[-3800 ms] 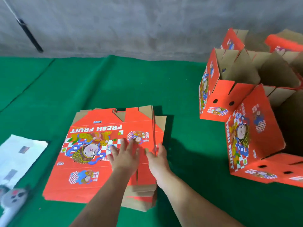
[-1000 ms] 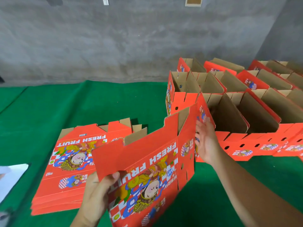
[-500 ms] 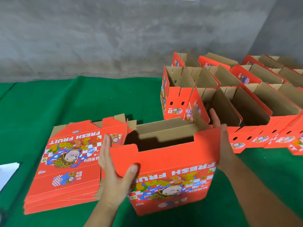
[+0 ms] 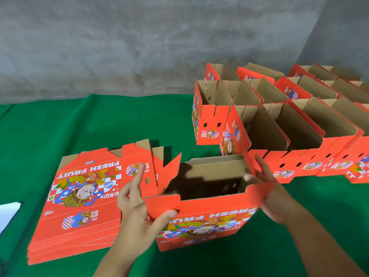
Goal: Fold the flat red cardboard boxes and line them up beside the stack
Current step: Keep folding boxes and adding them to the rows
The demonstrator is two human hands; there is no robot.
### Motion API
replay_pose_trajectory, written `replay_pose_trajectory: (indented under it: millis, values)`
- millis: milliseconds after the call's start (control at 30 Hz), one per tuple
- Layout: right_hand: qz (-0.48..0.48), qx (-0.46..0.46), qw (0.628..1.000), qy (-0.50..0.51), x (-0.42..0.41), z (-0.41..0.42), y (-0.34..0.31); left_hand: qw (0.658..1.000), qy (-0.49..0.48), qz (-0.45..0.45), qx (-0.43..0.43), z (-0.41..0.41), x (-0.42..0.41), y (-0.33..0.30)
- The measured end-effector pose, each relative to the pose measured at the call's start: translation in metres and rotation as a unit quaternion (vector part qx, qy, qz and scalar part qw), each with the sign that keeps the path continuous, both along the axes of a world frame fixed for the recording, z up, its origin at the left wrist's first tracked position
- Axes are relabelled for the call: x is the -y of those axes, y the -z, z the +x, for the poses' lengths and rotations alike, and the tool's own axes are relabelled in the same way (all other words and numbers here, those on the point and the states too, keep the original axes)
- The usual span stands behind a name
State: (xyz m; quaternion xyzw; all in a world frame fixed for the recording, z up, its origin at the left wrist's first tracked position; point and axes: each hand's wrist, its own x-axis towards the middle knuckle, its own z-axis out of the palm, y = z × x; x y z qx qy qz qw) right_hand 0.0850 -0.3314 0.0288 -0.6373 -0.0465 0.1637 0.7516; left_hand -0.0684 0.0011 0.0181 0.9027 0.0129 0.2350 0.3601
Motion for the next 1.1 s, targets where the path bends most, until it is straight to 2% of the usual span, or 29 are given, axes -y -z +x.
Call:
replay_pose_trajectory:
  millis: [67, 100, 167, 267, 300, 367, 467, 533, 600, 667, 800, 867, 933, 1033, 1100]
  values:
    - [0.015, 0.001, 1.0, 0.028, -0.005, -0.001, -0.002, 0.997, -0.056, 0.041, -0.026, 0.001, 0.0, 0.001]
    - [0.038, -0.005, 0.997, 0.063, -0.009, -0.002, -0.003, 0.995, -0.082, 0.02, -0.043, 0.0, 0.001, 0.0]
    - [0.083, -0.045, 0.982, 0.164, -0.009, -0.003, 0.004, 0.988, -0.112, -0.077, -0.069, -0.002, 0.005, 0.0]
    - [0.104, -0.043, 0.973, 0.2, -0.006, -0.011, 0.007, 0.959, -0.097, -0.26, -0.051, 0.001, 0.01, 0.001]
    - [0.084, -0.031, 0.981, 0.172, -0.011, -0.013, 0.005, 0.951, -0.099, -0.291, -0.037, 0.004, 0.012, -0.002]
    - [-0.016, 0.016, 0.993, 0.114, -0.02, -0.021, 0.004, 0.941, -0.114, -0.32, -0.018, 0.015, 0.013, -0.007]
    - [-0.091, 0.064, 0.985, 0.135, -0.032, -0.025, 0.007, 0.924, -0.086, -0.373, -0.022, 0.028, 0.012, -0.007]
    - [-0.116, 0.057, 0.981, 0.144, -0.034, -0.023, 0.006, 0.924, -0.057, -0.378, -0.016, 0.032, 0.01, -0.006]
    - [-0.166, 0.06, 0.975, 0.134, -0.031, -0.02, 0.002, 0.935, -0.037, -0.354, -0.004, 0.035, 0.009, -0.007]
    - [-0.241, 0.109, 0.958, 0.114, -0.03, -0.023, -0.006, 0.955, -0.034, -0.293, 0.002, 0.039, 0.01, -0.01]
    - [-0.371, 0.274, 0.884, 0.071, -0.027, -0.027, -0.014, 0.972, -0.04, -0.228, -0.048, 0.049, 0.006, -0.025]
    - [-0.399, 0.322, 0.857, 0.05, -0.027, -0.027, -0.016, 0.989, -0.051, -0.122, -0.067, 0.061, -0.003, -0.033]
    - [-0.407, 0.337, 0.849, 0.032, -0.027, -0.026, -0.017, 0.997, -0.056, -0.013, -0.059, 0.071, -0.006, -0.042]
    - [-0.413, 0.33, 0.848, 0.025, -0.026, -0.026, -0.02, 0.996, 0.04, 0.075, -0.001, 0.083, 0.0, -0.046]
    - [-0.414, 0.331, 0.848, 0.027, -0.026, -0.028, -0.02, 0.98, 0.136, 0.147, 0.012, 0.087, 0.005, -0.044]
